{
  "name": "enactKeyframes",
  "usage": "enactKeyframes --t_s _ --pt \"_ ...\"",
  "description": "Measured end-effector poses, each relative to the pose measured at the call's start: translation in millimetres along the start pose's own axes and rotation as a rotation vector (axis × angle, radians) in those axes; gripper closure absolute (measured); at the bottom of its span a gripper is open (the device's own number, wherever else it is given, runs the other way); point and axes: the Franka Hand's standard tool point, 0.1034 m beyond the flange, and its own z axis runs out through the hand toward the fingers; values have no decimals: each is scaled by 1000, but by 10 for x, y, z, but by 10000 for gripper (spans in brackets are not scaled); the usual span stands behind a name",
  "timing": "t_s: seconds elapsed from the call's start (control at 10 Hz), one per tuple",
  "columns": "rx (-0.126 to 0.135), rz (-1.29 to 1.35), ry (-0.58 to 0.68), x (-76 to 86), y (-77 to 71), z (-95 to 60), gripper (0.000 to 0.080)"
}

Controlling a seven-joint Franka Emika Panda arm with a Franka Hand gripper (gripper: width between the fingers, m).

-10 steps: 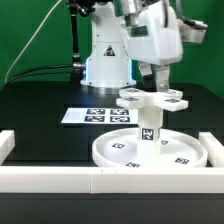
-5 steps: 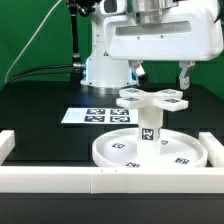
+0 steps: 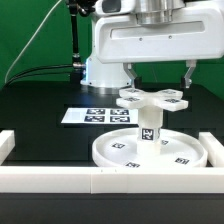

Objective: Assemble round table

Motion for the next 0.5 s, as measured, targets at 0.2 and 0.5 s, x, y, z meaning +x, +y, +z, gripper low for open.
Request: enactKeyframes --t_s 0.2,0.5 --pt "-1 -115 0 4 30 3 150" --pt "-8 -334 -3 3 49 6 150"
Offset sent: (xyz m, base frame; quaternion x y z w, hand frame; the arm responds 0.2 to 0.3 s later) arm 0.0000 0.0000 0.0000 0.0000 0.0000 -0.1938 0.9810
